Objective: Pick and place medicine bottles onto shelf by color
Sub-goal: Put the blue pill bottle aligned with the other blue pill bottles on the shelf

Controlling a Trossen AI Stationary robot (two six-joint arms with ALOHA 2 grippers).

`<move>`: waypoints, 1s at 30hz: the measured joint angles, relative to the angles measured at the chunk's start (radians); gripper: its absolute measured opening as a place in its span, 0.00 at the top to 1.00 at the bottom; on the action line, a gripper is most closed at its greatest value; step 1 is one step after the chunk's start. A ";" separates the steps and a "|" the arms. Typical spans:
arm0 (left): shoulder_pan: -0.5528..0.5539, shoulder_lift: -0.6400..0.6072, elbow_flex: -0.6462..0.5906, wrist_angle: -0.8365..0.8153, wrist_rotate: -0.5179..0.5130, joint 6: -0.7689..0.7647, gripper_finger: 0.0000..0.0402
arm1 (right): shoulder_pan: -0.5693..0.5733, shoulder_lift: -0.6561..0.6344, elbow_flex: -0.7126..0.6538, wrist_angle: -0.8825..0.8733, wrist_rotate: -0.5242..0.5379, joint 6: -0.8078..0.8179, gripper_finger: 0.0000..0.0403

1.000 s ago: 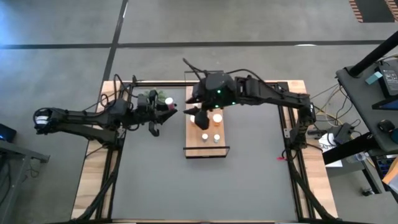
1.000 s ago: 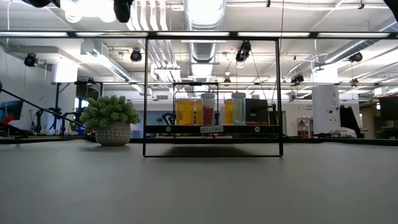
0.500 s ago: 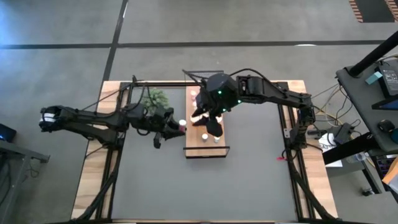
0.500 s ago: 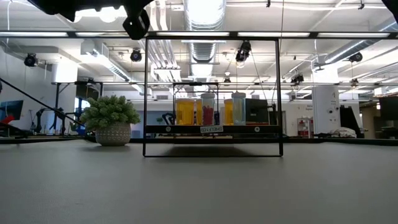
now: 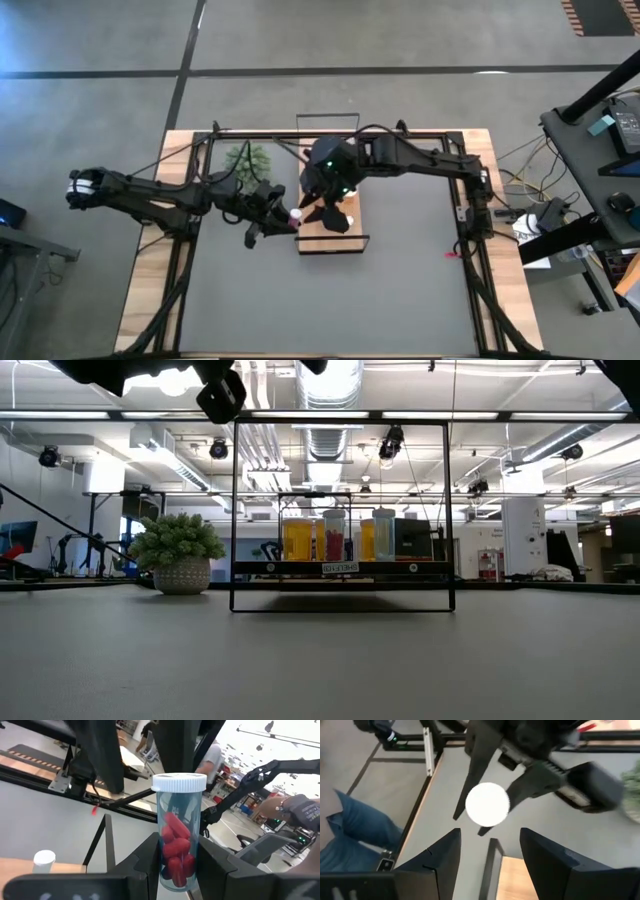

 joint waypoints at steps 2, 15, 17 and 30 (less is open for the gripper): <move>0.000 0.001 0.000 0.002 0.001 0.000 0.80 | 0.001 0.013 0.000 0.007 -0.013 -0.008 0.51; 0.000 0.006 -0.002 0.000 0.002 0.001 0.80 | 0.008 0.027 0.000 0.110 -0.024 -0.027 0.52; 0.001 0.006 -0.002 0.001 0.002 0.001 0.80 | 0.010 0.027 0.000 0.117 -0.027 -0.028 0.52; 0.001 0.005 -0.002 0.012 0.002 0.013 0.80 | 0.015 0.027 -0.011 0.150 -0.028 -0.022 0.58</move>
